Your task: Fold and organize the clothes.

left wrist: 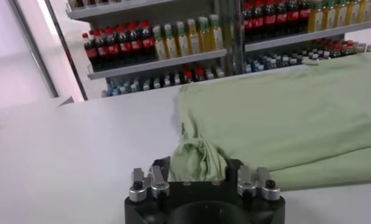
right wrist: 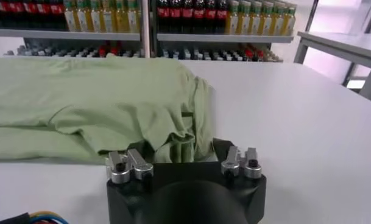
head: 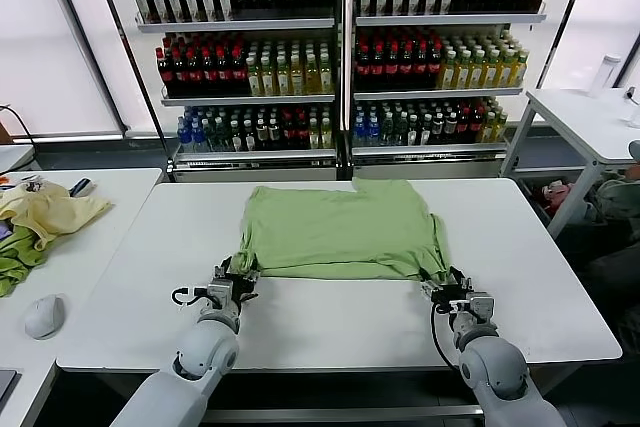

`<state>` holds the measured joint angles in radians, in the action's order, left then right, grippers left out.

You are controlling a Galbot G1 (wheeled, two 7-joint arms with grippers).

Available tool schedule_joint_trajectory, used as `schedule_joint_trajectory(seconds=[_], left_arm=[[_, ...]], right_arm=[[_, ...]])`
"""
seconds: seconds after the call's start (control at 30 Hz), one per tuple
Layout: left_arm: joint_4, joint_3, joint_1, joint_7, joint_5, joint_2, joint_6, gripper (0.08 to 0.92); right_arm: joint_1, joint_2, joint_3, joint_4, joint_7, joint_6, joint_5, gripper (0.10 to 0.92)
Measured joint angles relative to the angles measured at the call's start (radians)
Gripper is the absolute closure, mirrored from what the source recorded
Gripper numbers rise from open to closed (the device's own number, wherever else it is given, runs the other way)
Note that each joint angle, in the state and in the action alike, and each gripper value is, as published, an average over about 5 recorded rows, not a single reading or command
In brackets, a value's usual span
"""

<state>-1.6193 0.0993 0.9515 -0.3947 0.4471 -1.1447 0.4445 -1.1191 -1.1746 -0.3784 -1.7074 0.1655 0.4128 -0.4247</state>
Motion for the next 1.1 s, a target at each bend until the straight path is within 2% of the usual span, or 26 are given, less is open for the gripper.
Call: schedule_joint_trajectory(seconds=[0.17,0.37,0.47,0.67,1.1], left_arm=[[0.000,0.000,0.000,0.006,0.022,0.003,0.004,0.628],[-0.007,0.001,0.011,0.008,0.044,0.008,0.004,0.798],[-0.013,0.006,0.017,0.008,0.053,0.010,0.004,0.852],[-0.040,0.020,0.041,0.008,0.063,0.021,0.004,0.862],[-0.216,0.071,0.196,0.000,0.044,0.054,0.032,0.862]], right_arm=[[0.003,0.006,0.001,0.007,-0.007,-0.002,-0.006,0.614],[-0.001,0.017,0.003,0.007,-0.017,-0.010,-0.011,0.731],[-0.009,0.024,0.000,0.000,-0.022,-0.014,-0.014,0.785],[-0.042,0.042,-0.014,-0.035,-0.029,-0.018,-0.015,0.867],[-0.216,0.059,-0.075,-0.220,-0.026,-0.029,0.039,0.872]])
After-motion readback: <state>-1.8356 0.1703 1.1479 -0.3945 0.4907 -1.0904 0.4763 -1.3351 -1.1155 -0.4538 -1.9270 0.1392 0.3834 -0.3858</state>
